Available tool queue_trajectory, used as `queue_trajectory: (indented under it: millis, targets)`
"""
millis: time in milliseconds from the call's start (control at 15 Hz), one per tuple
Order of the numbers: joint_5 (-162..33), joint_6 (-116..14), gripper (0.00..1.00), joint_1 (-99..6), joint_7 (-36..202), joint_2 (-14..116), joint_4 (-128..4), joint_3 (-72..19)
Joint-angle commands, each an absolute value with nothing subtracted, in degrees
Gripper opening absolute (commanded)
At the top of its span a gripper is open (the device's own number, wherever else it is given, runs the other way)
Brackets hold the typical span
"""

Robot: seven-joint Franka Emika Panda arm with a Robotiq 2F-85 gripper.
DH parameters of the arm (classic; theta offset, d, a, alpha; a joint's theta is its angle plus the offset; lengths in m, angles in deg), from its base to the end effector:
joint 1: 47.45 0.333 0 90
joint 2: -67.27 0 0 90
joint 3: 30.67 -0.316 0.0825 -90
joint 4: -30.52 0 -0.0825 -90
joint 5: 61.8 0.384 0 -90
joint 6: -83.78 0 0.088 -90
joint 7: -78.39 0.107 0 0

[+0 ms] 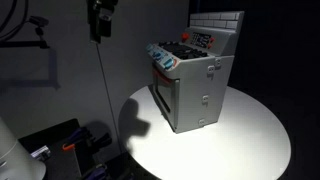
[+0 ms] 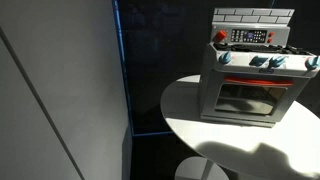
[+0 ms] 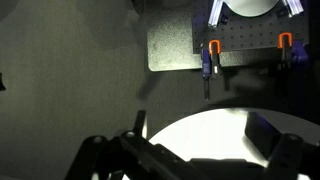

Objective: Press the top right orange button on the stove

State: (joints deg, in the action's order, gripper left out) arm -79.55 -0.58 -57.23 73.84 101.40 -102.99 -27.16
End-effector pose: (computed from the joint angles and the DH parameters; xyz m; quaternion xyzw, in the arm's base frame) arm 0.3240 -0.1161 0.5373 0.9800 -0.0624 -0.1486 0.1164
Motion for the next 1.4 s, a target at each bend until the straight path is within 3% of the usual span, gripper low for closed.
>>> queue_trajectory:
  millis: [0,600,1333]
  targets:
    - [-80.1,-0.2,1.00,-55.6,74.5,101.4,-102.8,-25.9]
    - [-79.5,-2.6,1.00,-55.0,76.1,99.9,-101.5,-25.6]
    - [-76.3,-16.4,1.00,-55.8,84.1,93.0,-97.7,-25.7]
